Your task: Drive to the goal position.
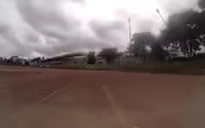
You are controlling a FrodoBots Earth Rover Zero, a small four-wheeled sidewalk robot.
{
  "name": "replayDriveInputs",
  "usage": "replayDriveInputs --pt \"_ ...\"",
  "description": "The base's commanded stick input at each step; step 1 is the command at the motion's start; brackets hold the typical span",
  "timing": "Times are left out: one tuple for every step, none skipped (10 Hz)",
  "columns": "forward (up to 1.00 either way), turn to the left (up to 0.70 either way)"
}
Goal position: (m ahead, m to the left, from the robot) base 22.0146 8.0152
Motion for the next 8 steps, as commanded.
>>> replayDriveInputs --pt "0.70 0.00" --pt "0.70 0.00" --pt "0.70 0.00" --pt "0.70 0.00" --pt "0.70 0.00" --pt "0.70 0.00" --pt "0.70 0.00" --pt "0.70 0.00"
